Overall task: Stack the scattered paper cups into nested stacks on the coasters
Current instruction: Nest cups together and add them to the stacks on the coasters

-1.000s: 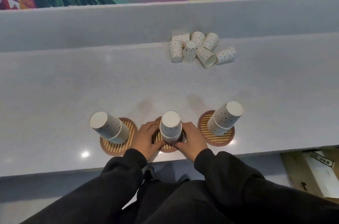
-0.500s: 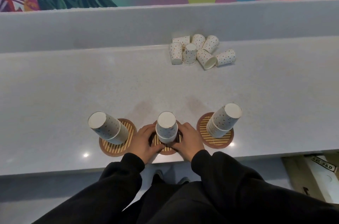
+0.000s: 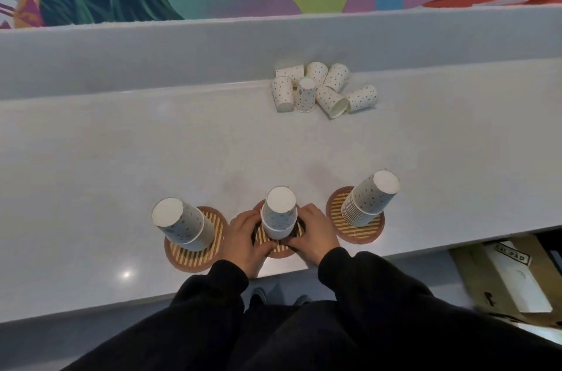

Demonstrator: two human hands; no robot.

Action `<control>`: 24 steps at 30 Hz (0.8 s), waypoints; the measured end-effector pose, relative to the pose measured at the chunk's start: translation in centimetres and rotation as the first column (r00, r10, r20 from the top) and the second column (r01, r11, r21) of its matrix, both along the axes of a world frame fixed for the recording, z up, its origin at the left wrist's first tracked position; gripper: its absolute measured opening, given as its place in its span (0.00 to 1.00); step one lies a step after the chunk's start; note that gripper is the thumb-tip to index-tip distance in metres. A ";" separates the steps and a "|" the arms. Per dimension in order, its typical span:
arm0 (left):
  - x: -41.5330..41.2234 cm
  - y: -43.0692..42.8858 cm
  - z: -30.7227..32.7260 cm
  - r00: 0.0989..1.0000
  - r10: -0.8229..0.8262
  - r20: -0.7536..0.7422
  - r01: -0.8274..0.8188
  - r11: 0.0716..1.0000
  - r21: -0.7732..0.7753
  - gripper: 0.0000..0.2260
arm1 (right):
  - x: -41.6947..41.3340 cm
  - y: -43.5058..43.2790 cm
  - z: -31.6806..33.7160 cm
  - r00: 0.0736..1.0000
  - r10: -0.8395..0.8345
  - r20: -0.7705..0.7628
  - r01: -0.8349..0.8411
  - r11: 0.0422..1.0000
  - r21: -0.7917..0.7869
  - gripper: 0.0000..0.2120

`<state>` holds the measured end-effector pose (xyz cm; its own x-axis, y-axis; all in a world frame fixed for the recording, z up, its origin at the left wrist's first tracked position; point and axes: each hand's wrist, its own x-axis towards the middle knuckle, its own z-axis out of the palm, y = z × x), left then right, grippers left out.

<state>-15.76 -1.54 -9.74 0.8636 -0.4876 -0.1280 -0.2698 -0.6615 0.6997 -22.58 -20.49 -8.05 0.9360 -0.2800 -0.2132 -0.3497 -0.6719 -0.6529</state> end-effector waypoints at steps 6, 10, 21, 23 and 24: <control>-0.3 0.7 -0.6 0.999 -0.040 0.017 0.040 0.999 0.003 0.37 | -2.8 -0.2 0.8 0.995 -0.100 0.018 0.100 0.995 0.018 0.31; -1.6 2.4 -1.1 0.995 -0.055 0.079 0.061 0.996 -0.069 0.35 | -7.0 -1.5 0.0 0.979 -0.190 0.068 0.199 0.961 -0.191 0.24; -2.3 4.1 -3.0 0.951 -0.222 0.213 0.215 0.975 0.058 0.19 | -9.1 -1.6 -1.7 0.973 -0.227 -0.046 0.198 0.917 -0.346 0.33; -2.2 4.1 -2.9 0.951 -0.230 0.208 0.221 0.973 0.067 0.19 | -9.0 -1.5 -1.8 0.974 -0.222 -0.045 0.192 0.917 -0.350 0.32; -2.1 4.2 -2.9 0.950 -0.234 0.206 0.224 0.972 0.074 0.19 | -9.0 -1.4 -1.9 0.975 -0.218 -0.041 0.190 0.918 -0.348 0.32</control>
<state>-17.87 2.63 -12.63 0.7392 -0.6733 0.0167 -0.5562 -0.5964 0.5787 -31.60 -21.92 -9.95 0.8354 -0.5314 -0.1402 -0.5427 -0.7574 -0.3630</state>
